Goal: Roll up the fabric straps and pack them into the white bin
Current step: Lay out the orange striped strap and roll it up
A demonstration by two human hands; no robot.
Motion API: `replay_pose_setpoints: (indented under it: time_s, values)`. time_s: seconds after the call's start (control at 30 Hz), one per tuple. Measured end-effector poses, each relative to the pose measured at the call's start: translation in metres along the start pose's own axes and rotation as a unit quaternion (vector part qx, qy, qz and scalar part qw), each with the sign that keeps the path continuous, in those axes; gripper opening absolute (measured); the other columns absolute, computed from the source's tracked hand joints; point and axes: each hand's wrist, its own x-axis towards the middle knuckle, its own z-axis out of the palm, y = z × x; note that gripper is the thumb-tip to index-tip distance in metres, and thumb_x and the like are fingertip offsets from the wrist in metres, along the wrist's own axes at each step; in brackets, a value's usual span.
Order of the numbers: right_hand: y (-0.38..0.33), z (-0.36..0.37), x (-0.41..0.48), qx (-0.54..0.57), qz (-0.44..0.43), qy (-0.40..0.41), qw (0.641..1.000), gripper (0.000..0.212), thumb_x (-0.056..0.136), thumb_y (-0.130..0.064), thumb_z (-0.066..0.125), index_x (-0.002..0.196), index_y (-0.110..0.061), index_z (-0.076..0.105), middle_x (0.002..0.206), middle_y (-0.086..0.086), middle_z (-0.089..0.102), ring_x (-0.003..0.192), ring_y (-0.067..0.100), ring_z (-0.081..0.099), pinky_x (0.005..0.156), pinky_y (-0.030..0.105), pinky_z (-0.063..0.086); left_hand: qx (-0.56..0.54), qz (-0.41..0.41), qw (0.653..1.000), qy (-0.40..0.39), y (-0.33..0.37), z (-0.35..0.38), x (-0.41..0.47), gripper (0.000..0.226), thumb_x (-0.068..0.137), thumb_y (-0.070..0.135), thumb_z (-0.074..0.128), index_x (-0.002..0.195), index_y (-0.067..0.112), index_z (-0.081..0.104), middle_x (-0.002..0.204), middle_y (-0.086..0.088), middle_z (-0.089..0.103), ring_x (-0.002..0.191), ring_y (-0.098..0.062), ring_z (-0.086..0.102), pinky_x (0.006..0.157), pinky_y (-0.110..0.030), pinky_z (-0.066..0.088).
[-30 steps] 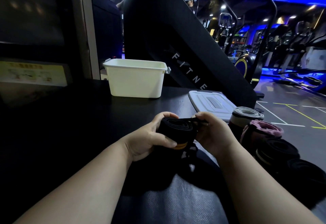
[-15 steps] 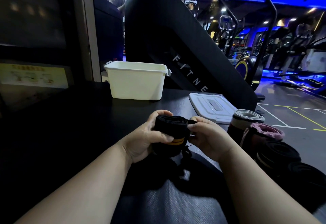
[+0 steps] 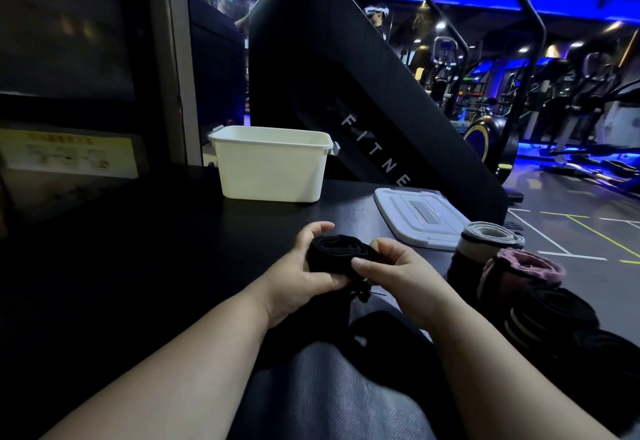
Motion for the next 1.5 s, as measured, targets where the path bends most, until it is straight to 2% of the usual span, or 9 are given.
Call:
replay_pose_setpoints:
  time_s: [0.17, 0.33, 0.5, 0.73, 0.9, 1.07, 1.17, 1.3, 1.5]
  values:
    - [0.003, 0.004, 0.001, -0.042, -0.016, 0.047, 0.998, 0.025, 0.071, -0.027, 0.074, 0.074, -0.015, 0.053, 0.071, 0.012, 0.050, 0.069, 0.024, 0.048, 0.070, 0.044, 0.041, 0.047, -0.023, 0.998, -0.039, 0.003, -0.006, -0.001, 0.072, 0.060, 0.019, 0.077, 0.124, 0.034, 0.047, 0.121, -0.007, 0.061, 0.107, -0.013, 0.063, 0.094, -0.030, 0.052]
    - [0.003, 0.004, 0.001, -0.087, -0.040, 0.072, 0.993, 0.027, 0.083, -0.014, 0.075, 0.073, -0.011, 0.051, 0.062, 0.003, 0.050, 0.059, 0.014, 0.048, 0.060, 0.031, 0.040, 0.101, 0.004, 0.995, -0.020, 0.004, -0.008, 0.001, 0.056, 0.068, 0.023, 0.073, 0.118, 0.032, 0.051, 0.116, 0.000, 0.064, 0.105, -0.007, 0.062, 0.096, -0.027, 0.050]
    - [0.002, 0.008, 0.003, -0.098, -0.037, 0.102, 0.989, 0.031, 0.072, -0.032, 0.073, 0.068, -0.012, 0.051, 0.059, 0.001, 0.046, 0.063, 0.018, 0.044, 0.063, 0.036, 0.038, 0.151, 0.038, 0.987, 0.040, 0.002, -0.003, 0.005, 0.049, 0.065, 0.030, 0.073, 0.111, 0.032, 0.054, 0.107, 0.006, 0.066, 0.099, -0.003, 0.063, 0.096, -0.026, 0.049]
    - [0.000, 0.010, 0.002, -0.034, -0.024, 0.090, 0.995, 0.035, 0.084, -0.009, 0.072, 0.060, -0.009, 0.047, 0.060, 0.006, 0.045, 0.064, 0.021, 0.043, 0.064, 0.035, 0.036, 0.211, 0.039, 0.972, 0.095, 0.000, 0.001, 0.008, 0.047, 0.072, 0.030, 0.080, 0.109, 0.034, 0.054, 0.108, 0.008, 0.066, 0.105, -0.007, 0.062, 0.097, -0.026, 0.048]
    - [-0.011, 0.016, -0.006, -0.008, -0.029, 0.034, 0.999, 0.067, 0.068, -0.043, 0.072, 0.081, 0.019, 0.050, 0.081, 0.012, 0.049, 0.078, 0.023, 0.046, 0.076, 0.038, 0.039, 0.235, 0.027, 0.962, 0.137, 0.001, 0.005, 0.012, 0.042, 0.079, 0.022, 0.078, 0.112, 0.029, 0.054, 0.106, 0.007, 0.063, 0.100, -0.009, 0.059, 0.085, -0.016, 0.042]
    - [-0.012, 0.009, -0.004, -0.009, 0.008, 0.037, 0.999, 0.038, 0.098, -0.024, 0.052, 0.100, 0.012, 0.064, 0.089, 0.014, 0.063, 0.085, 0.019, 0.059, 0.089, 0.038, 0.052, 0.235, 0.029, 0.957, 0.168, -0.001, 0.004, 0.013, 0.045, 0.080, 0.022, 0.078, 0.118, 0.022, 0.056, 0.109, 0.004, 0.063, 0.102, -0.011, 0.058, 0.084, -0.015, 0.040]
    - [-0.011, 0.007, 0.000, -0.001, 0.034, 0.060, 0.998, 0.033, 0.099, -0.013, 0.049, 0.104, 0.016, 0.063, 0.095, 0.017, 0.065, 0.086, 0.016, 0.062, 0.081, 0.026, 0.056, 0.231, 0.038, 0.960, 0.156, -0.002, 0.003, 0.012, 0.044, 0.080, 0.024, 0.079, 0.117, 0.025, 0.055, 0.103, 0.011, 0.061, 0.097, -0.005, 0.057, 0.073, -0.004, 0.038]
    - [-0.011, 0.010, 0.002, 0.055, 0.076, 0.093, 0.991, 0.026, 0.096, -0.008, 0.055, 0.095, 0.016, 0.065, 0.083, 0.015, 0.066, 0.072, 0.013, 0.065, 0.072, 0.026, 0.056, 0.224, 0.062, 0.963, 0.135, -0.002, 0.003, 0.011, 0.044, 0.078, 0.027, 0.080, 0.113, 0.030, 0.054, 0.101, 0.014, 0.060, 0.095, 0.001, 0.056, 0.076, 0.001, 0.037]
    - [-0.013, 0.014, 0.001, 0.093, 0.101, 0.105, 0.985, 0.020, 0.089, -0.003, 0.063, 0.069, -0.003, 0.063, 0.061, 0.004, 0.066, 0.056, 0.006, 0.064, 0.054, 0.014, 0.050, 0.155, 0.064, 0.983, 0.070, -0.003, -0.003, 0.010, 0.047, 0.075, 0.024, 0.081, 0.113, 0.038, 0.056, 0.109, 0.008, 0.064, 0.102, -0.005, 0.061, 0.094, -0.020, 0.047]
